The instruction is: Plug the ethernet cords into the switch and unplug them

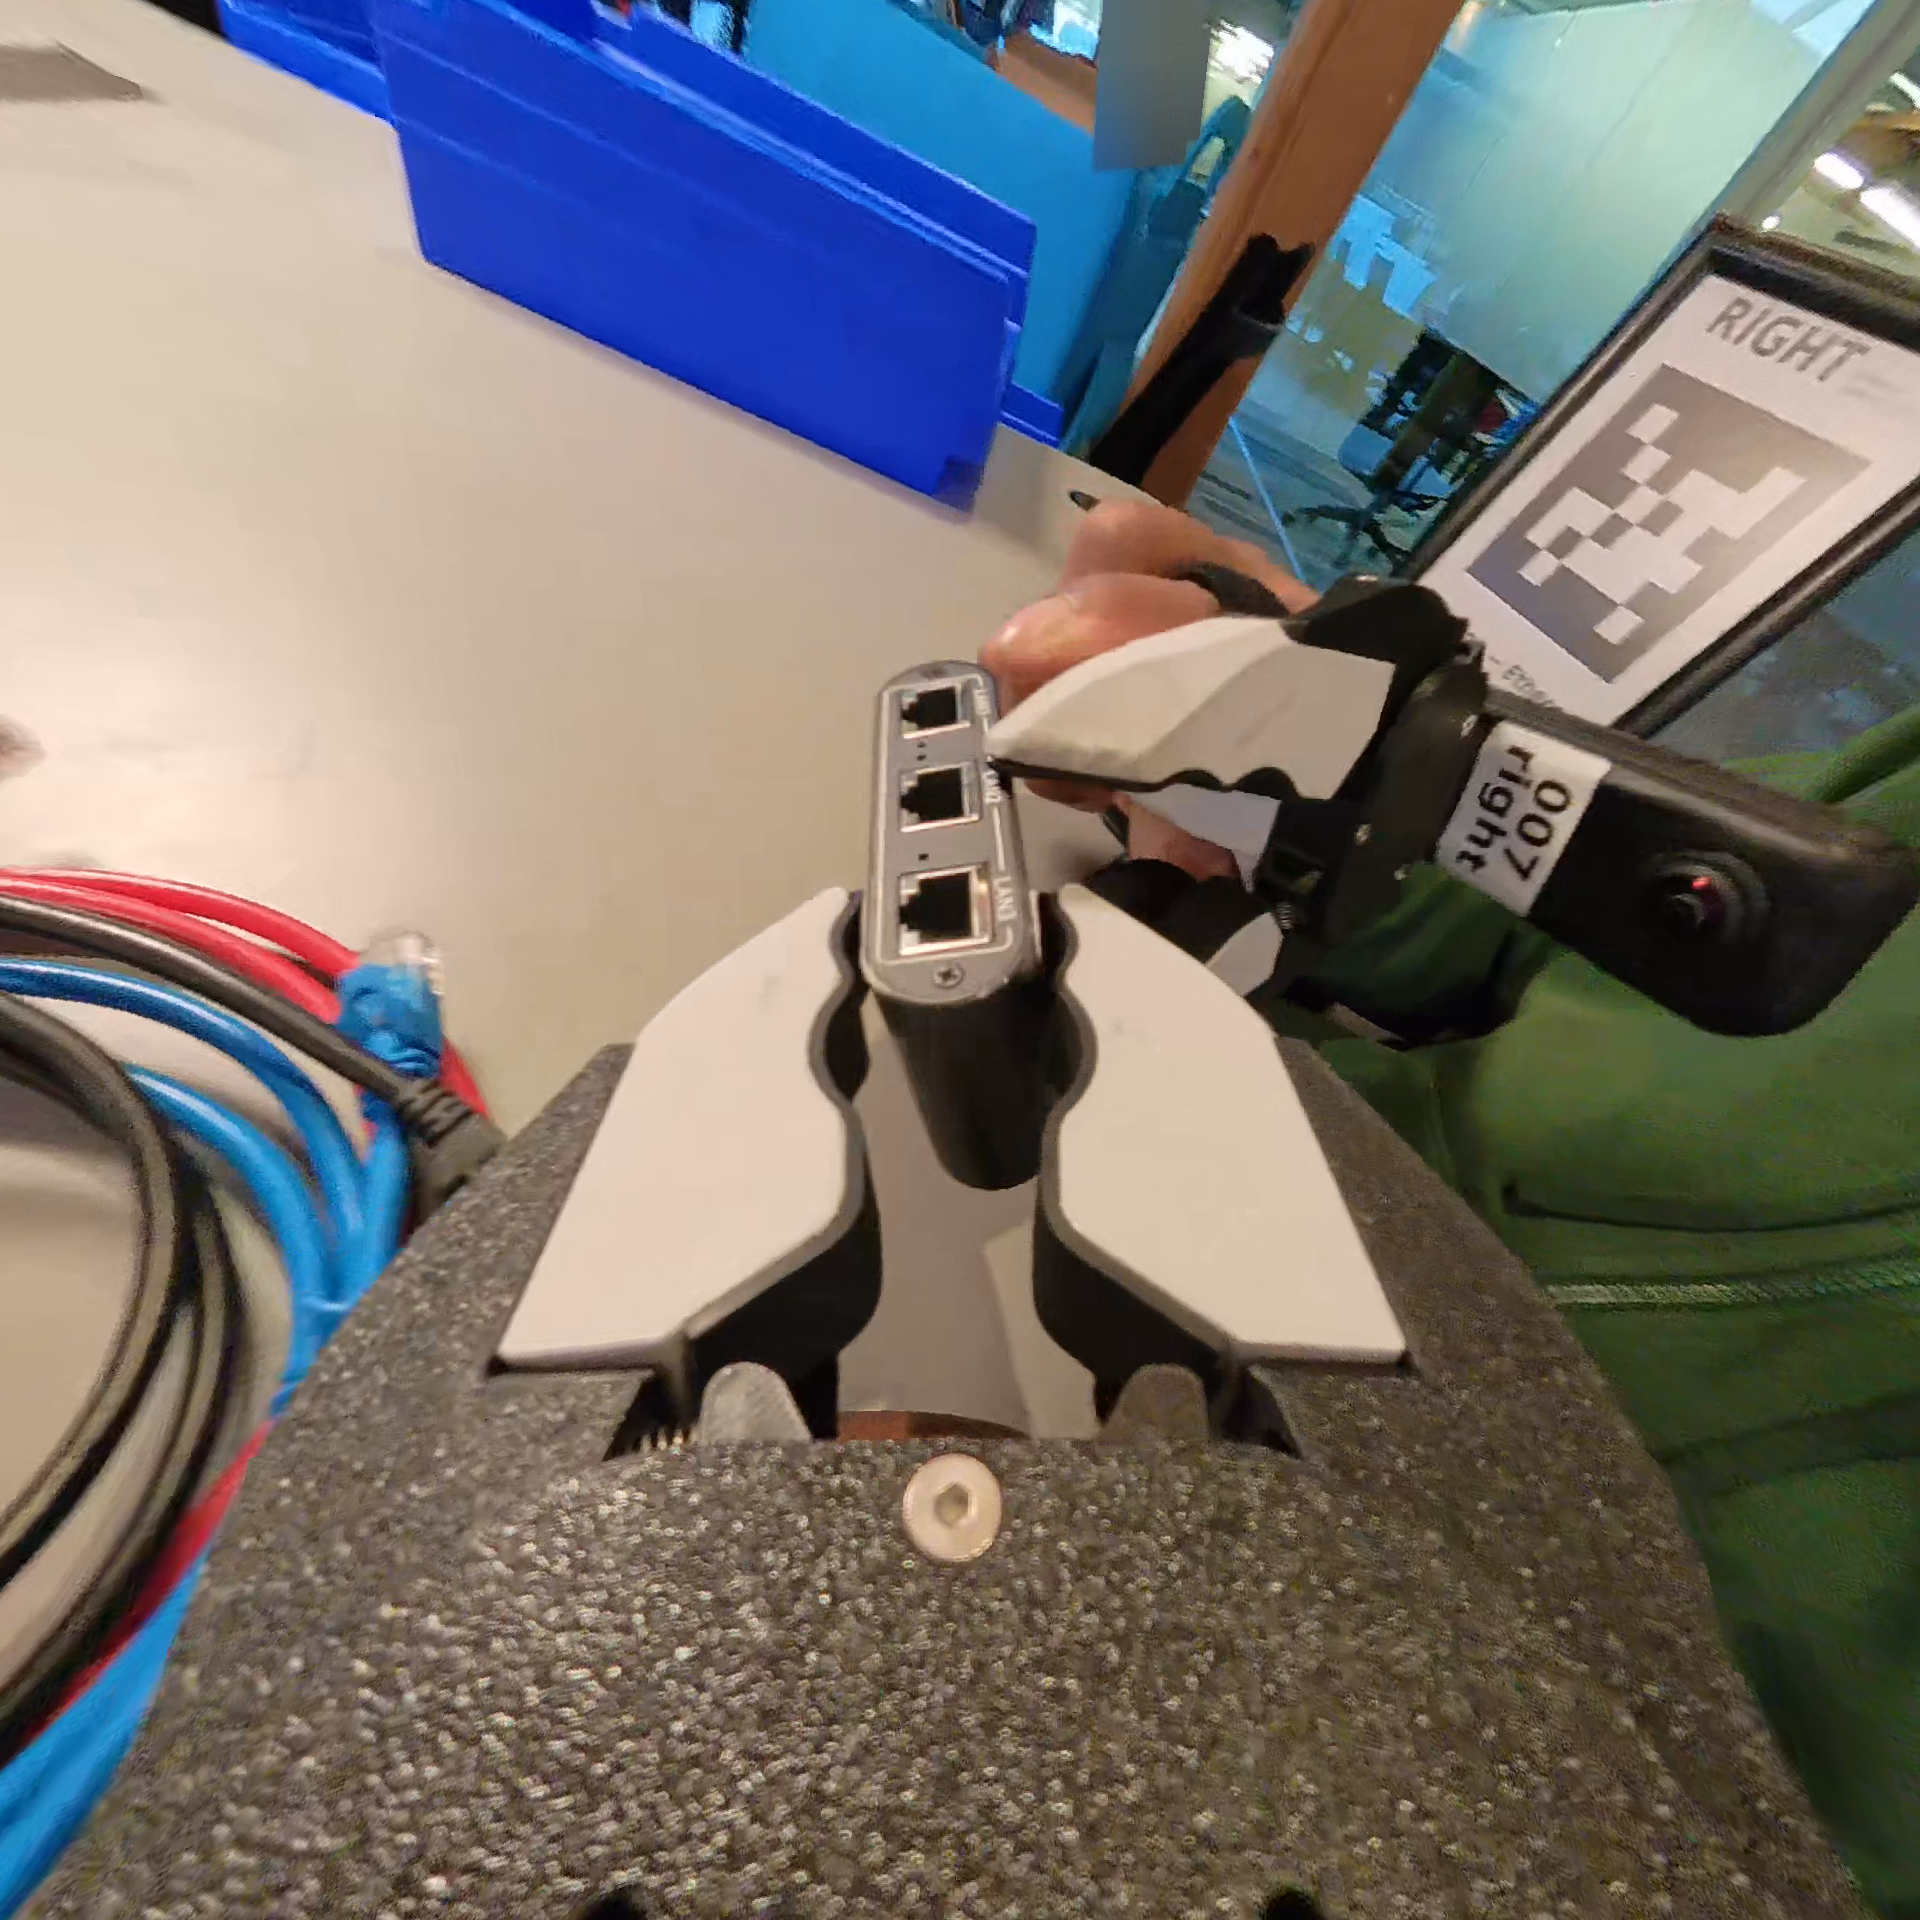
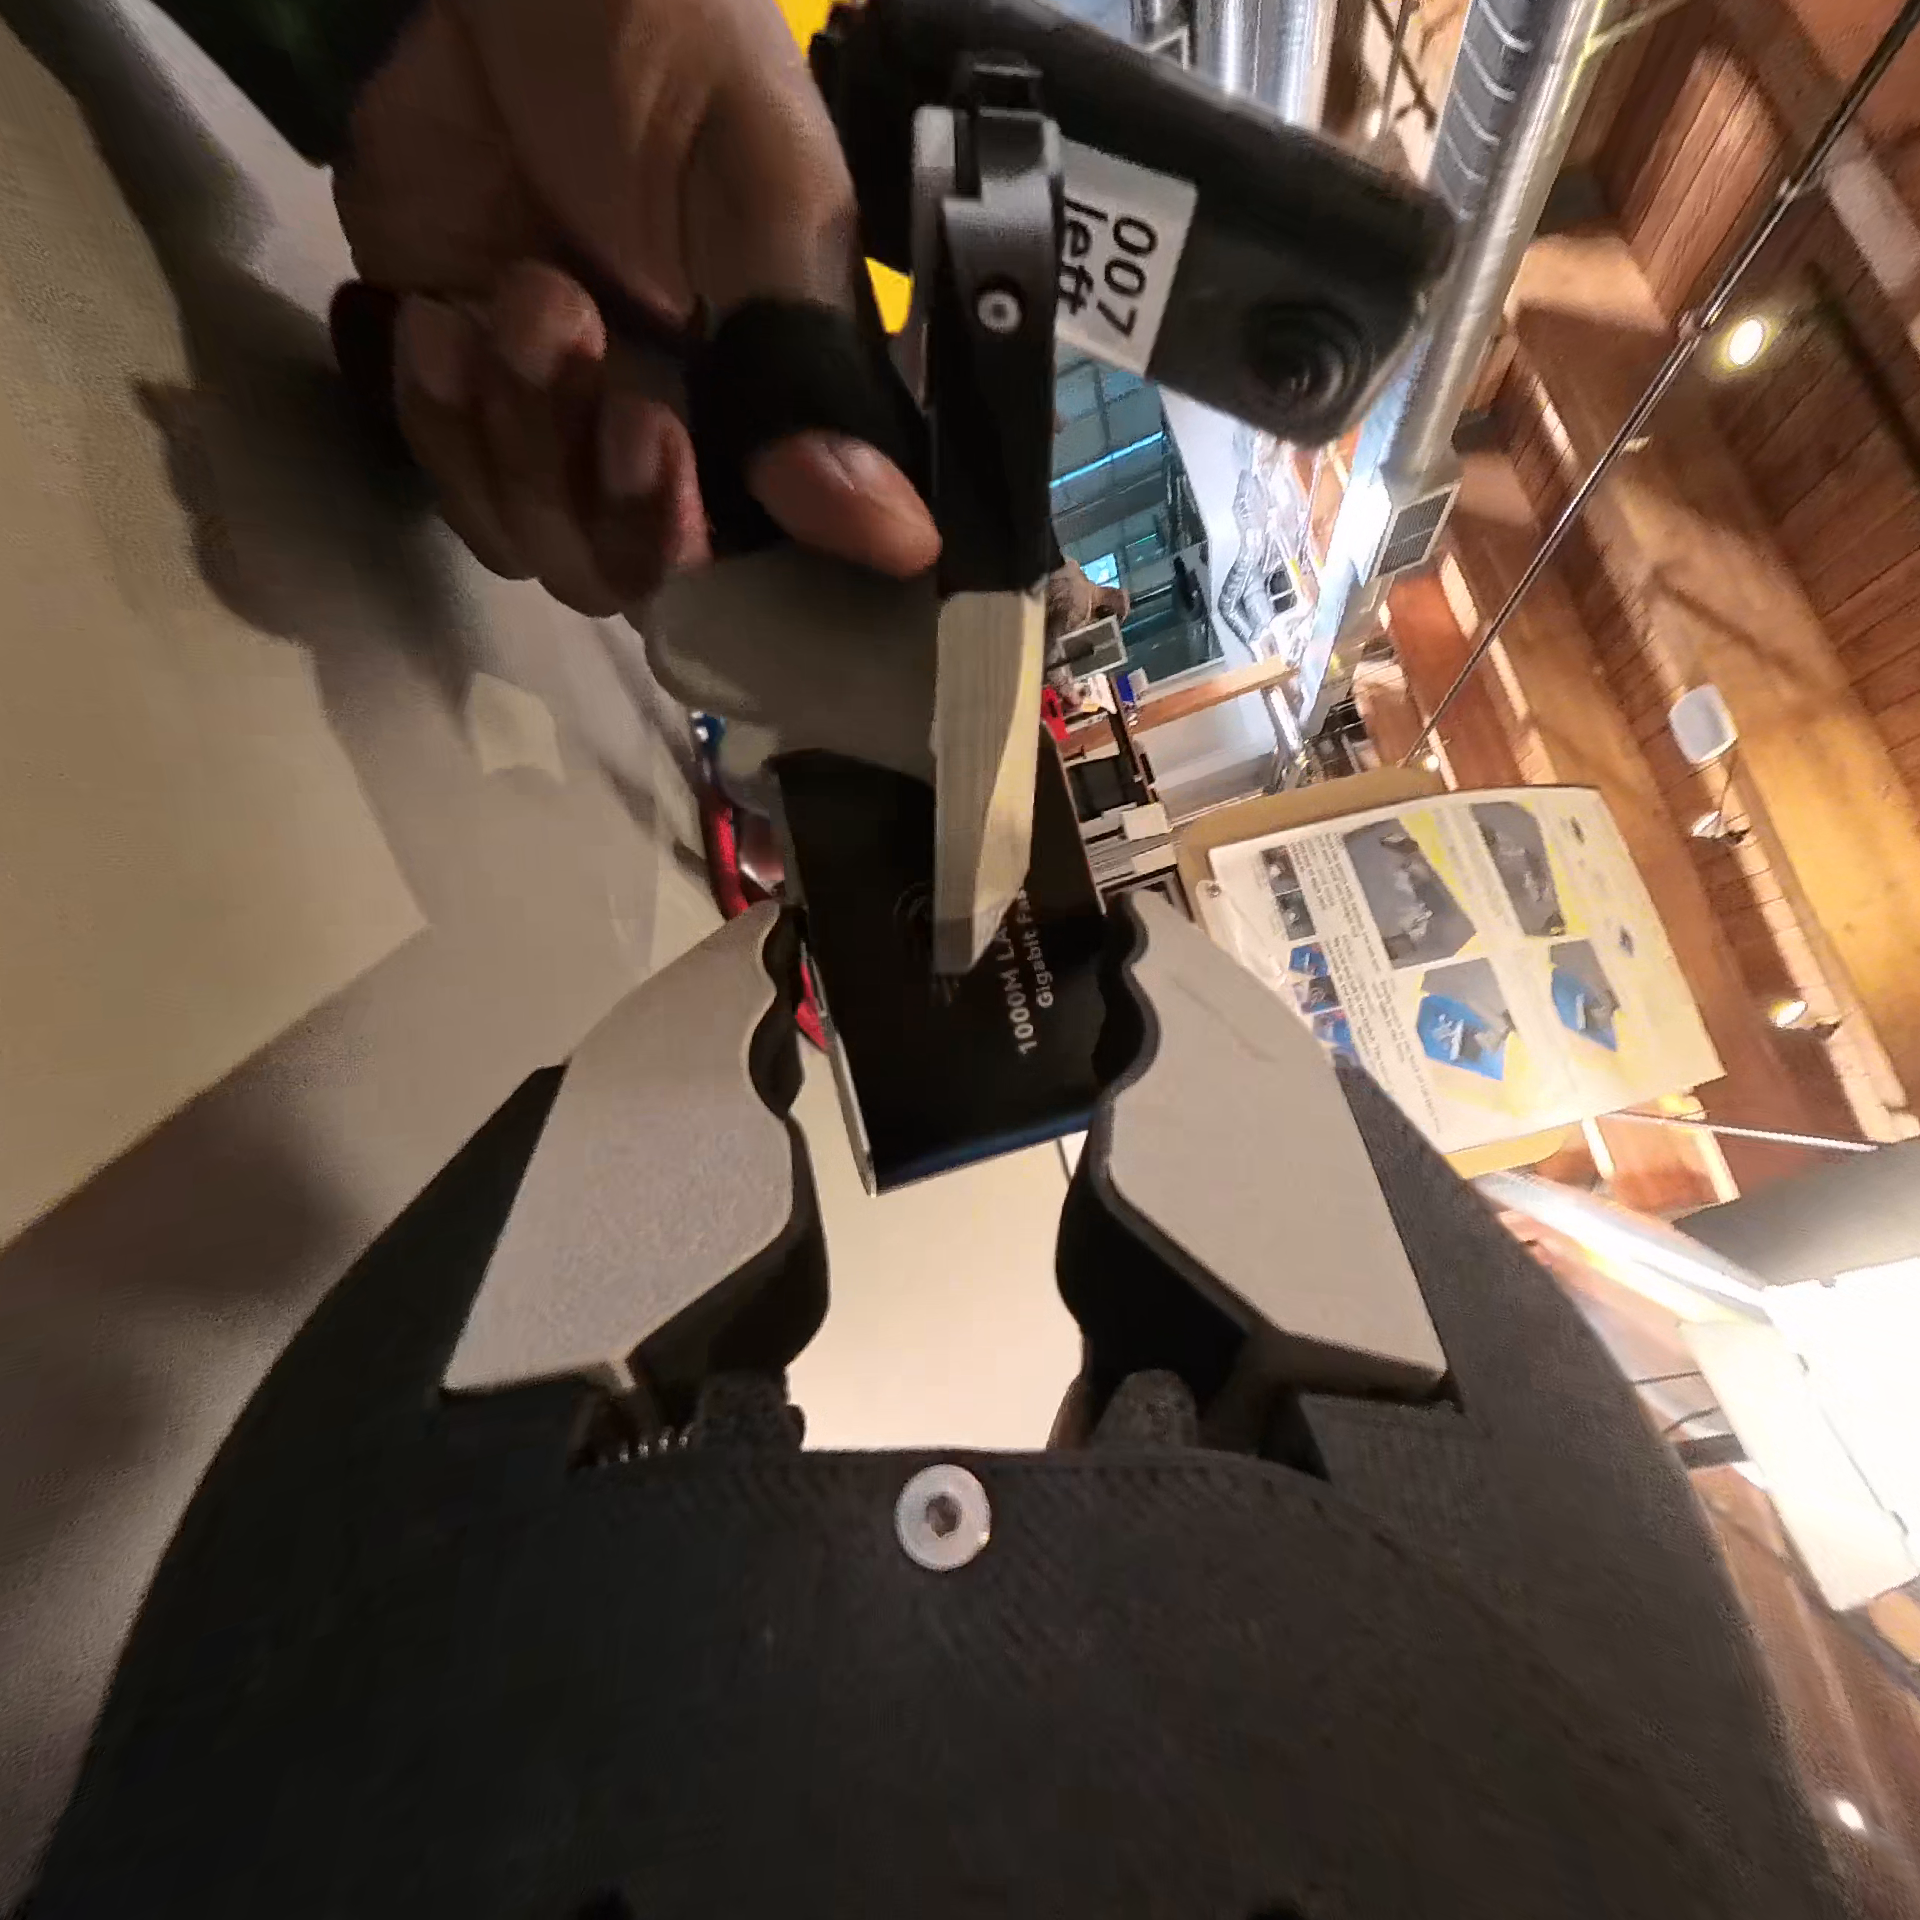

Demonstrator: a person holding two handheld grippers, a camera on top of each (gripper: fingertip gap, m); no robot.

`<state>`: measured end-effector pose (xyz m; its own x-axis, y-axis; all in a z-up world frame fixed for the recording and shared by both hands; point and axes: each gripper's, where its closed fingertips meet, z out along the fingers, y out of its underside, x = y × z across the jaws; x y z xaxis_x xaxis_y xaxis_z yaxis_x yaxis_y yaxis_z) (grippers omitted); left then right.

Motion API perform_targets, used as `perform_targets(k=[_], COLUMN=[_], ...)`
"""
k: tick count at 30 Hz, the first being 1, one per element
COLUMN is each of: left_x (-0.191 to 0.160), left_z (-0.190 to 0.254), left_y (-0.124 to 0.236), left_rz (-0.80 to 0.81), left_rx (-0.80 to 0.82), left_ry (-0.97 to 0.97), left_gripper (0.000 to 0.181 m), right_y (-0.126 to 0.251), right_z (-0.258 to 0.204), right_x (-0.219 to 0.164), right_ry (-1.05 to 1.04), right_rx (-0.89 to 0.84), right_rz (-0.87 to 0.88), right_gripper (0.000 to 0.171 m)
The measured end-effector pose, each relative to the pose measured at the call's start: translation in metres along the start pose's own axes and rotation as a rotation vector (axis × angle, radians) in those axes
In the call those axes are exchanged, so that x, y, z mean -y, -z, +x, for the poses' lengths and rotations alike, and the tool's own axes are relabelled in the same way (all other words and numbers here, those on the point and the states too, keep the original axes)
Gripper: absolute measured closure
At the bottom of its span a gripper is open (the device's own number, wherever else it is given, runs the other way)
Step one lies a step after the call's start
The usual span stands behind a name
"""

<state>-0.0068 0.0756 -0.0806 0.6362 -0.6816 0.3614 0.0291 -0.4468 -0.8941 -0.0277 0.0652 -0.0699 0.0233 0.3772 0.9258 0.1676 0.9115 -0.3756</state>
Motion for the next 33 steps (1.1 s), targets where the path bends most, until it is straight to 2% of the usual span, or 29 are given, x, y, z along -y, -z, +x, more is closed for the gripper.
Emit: perform_targets(k=[1,4,7,10,14,17,21,26,28,30,33], left_x=[-0.002,-0.002,0.006,0.023,0.038,0.044,0.044,0.044,0.044,0.043,0.043], left_z=[0.002,0.001,0.003,0.004,-0.024,-0.035,-0.037,-0.04,-0.04,-0.039,-0.039], left_y=[-0.002,-0.002,0.005,0.027,0.081,0.117,0.134,0.142,0.143,0.142,0.141], left_rz=[-0.011,0.009,0.117,0.31,0.579,0.778,0.872,0.914,0.923,0.922,0.921], left_rx=[-0.008,0.047,0.103,0.133,0.21,0.212,0.27,0.283,0.276,0.272,0.276], left_ry=[0.023,0.039,0.07,0.078,0.237,0.318,0.304,0.324,0.335,0.333,0.326], left_gripper=[0.154,0.154,0.154,0.154,0.155,0.155,0.155,0.155,0.155,0.155,0.155], right_y=[0.0,-0.001,0.0,0.003,-0.001,-0.008,-0.026,-0.047,-0.051,-0.057,-0.068], right_z=[-0.001,-0.001,0.007,0.022,0.02,0.01,-0.004,-0.02,-0.031,-0.037,-0.043], right_x=[0.001,0.001,0.004,0.001,-0.021,-0.032,-0.042,-0.041,-0.036,-0.034,-0.046], right_ry=[0.022,0.045,-0.011,-0.085,-0.213,-0.27,-0.152,0.057,0.036,-0.032,-0.016], right_rx=[-0.006,-0.016,-0.049,-0.116,-0.059,0.031,0.221,0.538,0.699,0.816,0.898], right_rz=[-0.003,0.0,0.015,0.014,-0.057,-0.098,-0.139,-0.125,-0.094,-0.095,-0.142], right_gripper=[0.115,0.115,0.113,0.121,0.121,0.121,0.122,0.115,0.108,0.108,0.109])
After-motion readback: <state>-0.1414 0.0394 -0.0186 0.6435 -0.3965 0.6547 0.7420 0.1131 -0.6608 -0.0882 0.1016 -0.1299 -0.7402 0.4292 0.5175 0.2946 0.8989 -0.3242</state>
